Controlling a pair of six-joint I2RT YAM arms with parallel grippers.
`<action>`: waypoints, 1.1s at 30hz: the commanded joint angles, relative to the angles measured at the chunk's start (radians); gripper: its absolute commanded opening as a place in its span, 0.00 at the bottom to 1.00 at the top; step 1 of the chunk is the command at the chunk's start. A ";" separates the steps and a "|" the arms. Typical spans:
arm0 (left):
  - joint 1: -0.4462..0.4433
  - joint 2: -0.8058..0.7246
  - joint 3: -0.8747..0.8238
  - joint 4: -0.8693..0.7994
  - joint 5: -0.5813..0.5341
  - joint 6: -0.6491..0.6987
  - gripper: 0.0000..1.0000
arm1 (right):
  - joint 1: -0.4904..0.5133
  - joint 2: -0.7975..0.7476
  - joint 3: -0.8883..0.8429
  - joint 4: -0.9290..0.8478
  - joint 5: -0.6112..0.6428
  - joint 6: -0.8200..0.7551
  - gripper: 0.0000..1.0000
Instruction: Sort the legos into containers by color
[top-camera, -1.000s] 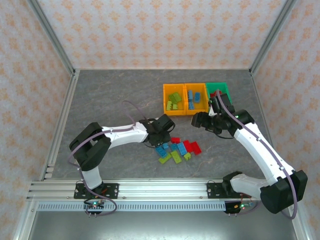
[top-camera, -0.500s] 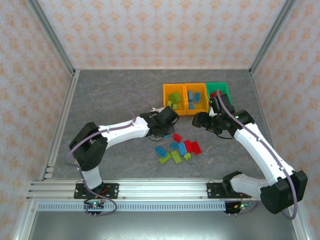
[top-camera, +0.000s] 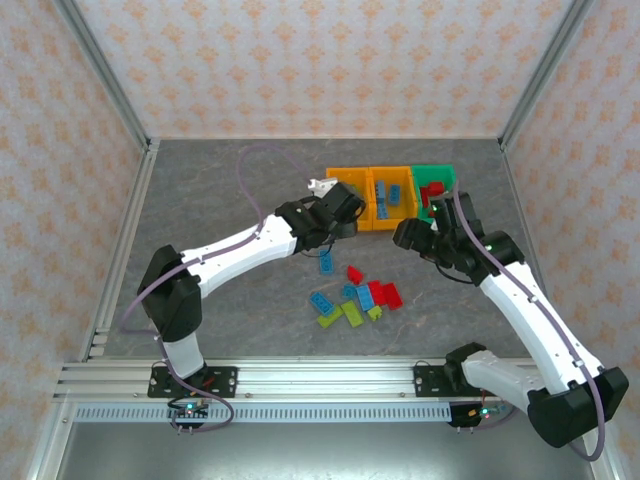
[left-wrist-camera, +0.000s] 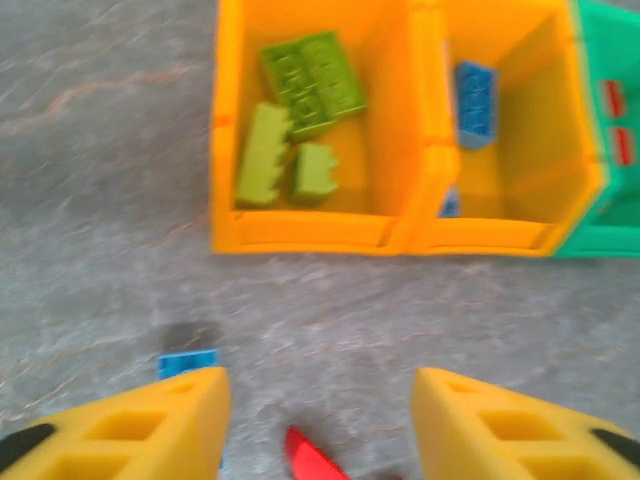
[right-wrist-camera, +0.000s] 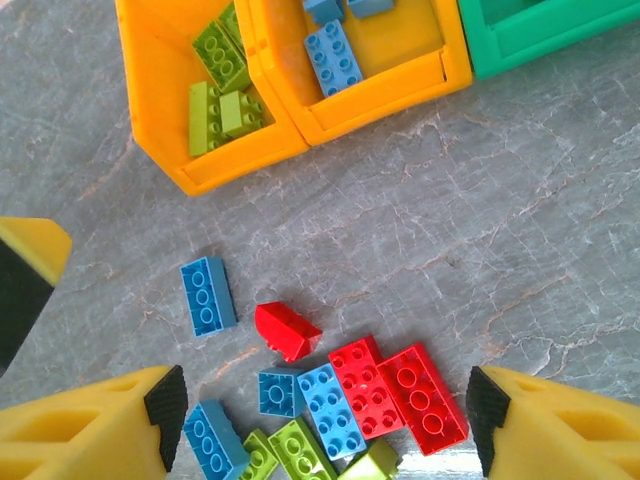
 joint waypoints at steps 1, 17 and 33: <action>0.036 0.052 -0.057 -0.094 0.044 -0.024 0.57 | 0.002 0.009 -0.030 0.015 -0.002 0.016 0.76; 0.038 0.293 0.005 -0.126 0.161 -0.020 0.43 | 0.002 0.036 -0.020 0.014 -0.013 0.006 0.76; 0.023 0.351 0.484 -0.054 0.041 0.282 0.21 | 0.002 -0.050 -0.059 0.099 -0.103 0.057 0.75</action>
